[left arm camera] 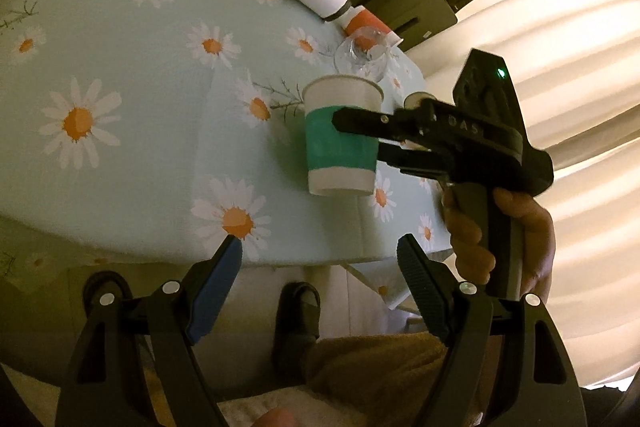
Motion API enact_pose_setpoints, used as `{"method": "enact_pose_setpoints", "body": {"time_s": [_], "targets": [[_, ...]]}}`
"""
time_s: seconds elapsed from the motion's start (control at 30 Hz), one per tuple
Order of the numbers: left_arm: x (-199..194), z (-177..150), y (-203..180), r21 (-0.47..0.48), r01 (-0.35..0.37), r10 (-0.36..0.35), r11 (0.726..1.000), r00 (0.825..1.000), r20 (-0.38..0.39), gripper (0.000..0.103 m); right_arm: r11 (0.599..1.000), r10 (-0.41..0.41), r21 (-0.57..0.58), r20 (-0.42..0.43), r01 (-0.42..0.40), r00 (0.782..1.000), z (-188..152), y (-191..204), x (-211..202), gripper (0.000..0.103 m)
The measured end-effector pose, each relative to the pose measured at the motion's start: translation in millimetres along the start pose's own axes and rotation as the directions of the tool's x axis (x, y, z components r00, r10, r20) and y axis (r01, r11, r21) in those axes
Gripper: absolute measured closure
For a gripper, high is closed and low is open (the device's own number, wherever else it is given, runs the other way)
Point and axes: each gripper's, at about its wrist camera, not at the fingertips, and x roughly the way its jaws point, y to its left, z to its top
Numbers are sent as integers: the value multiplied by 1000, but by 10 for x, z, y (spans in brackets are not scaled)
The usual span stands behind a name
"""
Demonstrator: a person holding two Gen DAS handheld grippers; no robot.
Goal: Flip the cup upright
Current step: 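Rotate the held teal-banded cup upright and lower it onto the tablecloth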
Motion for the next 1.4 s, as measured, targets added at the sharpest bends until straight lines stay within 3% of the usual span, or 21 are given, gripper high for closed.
{"method": "enact_pose_setpoints", "body": {"time_s": [0.2,0.4,0.53,0.6,0.73,0.83,0.87,0.9,1.0,1.07,1.13,1.4], "targets": [[-107,162,-66,-4,6,-6,1000,998,69,25,999,28,-25,103,-26,994,-136,3,-294,40],[-192,353,-143,1,-23,22,1000,986,163,25,997,22,-80,266,-1,964,-362,-9,-645,40],[-190,393,-79,-39,-4,12,999,979,201,25,989,55,-147,387,3,920,-549,57,-792,40],[-178,385,-42,-52,12,-1,999,978,208,25,984,58,-174,484,31,873,-687,90,-861,40],[-170,341,61,-85,46,-26,995,974,223,25,981,56,-184,595,69,802,-895,131,-824,40],[-151,302,96,-90,49,-28,995,975,220,25,970,4,-182,671,160,741,-1025,188,-693,40],[-141,295,105,-92,41,-20,995,975,221,25,964,-12,-182,699,194,715,-1060,217,-646,40],[-142,297,109,-93,34,-13,995,975,223,25,950,-43,-178,741,258,670,-1124,269,-593,40],[-151,294,126,-100,15,9,995,971,238,25,911,-92,-167,808,376,582,-1223,378,-447,40],[-165,290,122,-94,12,11,996,970,243,25,893,-108,-160,832,422,544,-1220,416,-304,40],[-170,280,113,-85,12,9,996,970,243,25,873,-130,-143,852,466,507,-1225,409,-176,40],[-242,284,144,-99,4,23,995,962,272,25,847,-221,-48,874,529,433,-1220,241,94,40]]}}
